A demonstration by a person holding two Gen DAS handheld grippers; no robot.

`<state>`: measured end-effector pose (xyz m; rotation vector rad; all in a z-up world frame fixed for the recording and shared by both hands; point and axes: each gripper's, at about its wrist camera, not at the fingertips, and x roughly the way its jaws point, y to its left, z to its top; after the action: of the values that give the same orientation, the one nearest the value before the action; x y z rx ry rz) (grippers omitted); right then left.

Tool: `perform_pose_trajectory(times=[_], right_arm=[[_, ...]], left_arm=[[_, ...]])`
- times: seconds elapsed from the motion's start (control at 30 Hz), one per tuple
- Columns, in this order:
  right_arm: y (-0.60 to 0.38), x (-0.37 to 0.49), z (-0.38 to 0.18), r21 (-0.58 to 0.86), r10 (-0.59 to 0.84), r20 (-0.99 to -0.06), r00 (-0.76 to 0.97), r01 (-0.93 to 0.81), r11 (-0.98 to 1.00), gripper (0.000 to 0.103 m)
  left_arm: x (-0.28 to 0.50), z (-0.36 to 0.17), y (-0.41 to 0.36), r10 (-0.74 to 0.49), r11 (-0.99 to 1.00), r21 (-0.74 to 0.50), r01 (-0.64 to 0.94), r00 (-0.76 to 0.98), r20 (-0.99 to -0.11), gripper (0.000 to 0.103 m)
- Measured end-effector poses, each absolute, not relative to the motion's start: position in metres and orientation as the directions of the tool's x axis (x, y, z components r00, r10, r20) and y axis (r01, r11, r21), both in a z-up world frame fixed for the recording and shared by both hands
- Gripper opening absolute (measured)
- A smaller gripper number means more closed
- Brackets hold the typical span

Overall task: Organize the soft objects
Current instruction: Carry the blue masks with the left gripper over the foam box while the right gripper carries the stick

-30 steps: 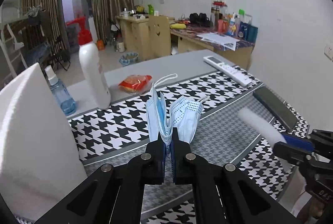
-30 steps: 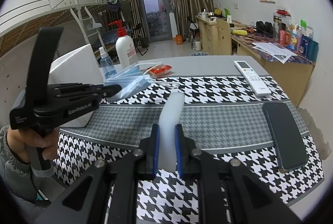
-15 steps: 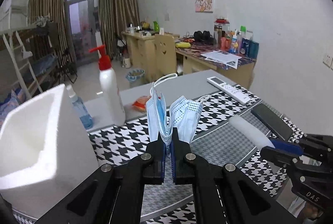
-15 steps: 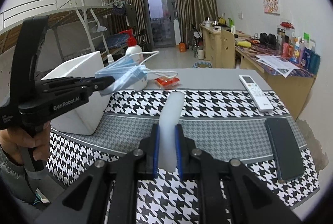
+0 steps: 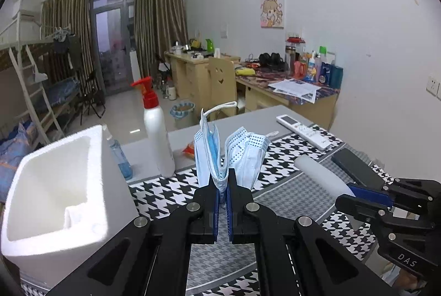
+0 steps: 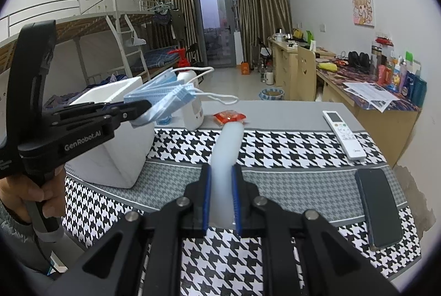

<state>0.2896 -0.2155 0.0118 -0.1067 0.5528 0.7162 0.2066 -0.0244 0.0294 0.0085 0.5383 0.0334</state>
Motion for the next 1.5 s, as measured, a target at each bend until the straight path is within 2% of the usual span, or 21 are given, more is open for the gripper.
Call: perform_pose_trajectory(times=[0.9, 1.5], right_arm=[[-0.185, 0.288, 0.042, 0.074, 0.643, -0.445, 0.623, -0.69, 0.72, 0.018], [-0.164, 0.29, 0.05, 0.065, 0.671, -0.431, 0.604, -0.72, 0.69, 0.018]], left_arm=[[0.195, 0.068, 0.007, 0.113, 0.993, 0.019, -0.115, 0.909, -0.4, 0.004], [0.186, 0.073, 0.028, 0.181, 0.983, 0.026, -0.184, 0.91, -0.374, 0.004]])
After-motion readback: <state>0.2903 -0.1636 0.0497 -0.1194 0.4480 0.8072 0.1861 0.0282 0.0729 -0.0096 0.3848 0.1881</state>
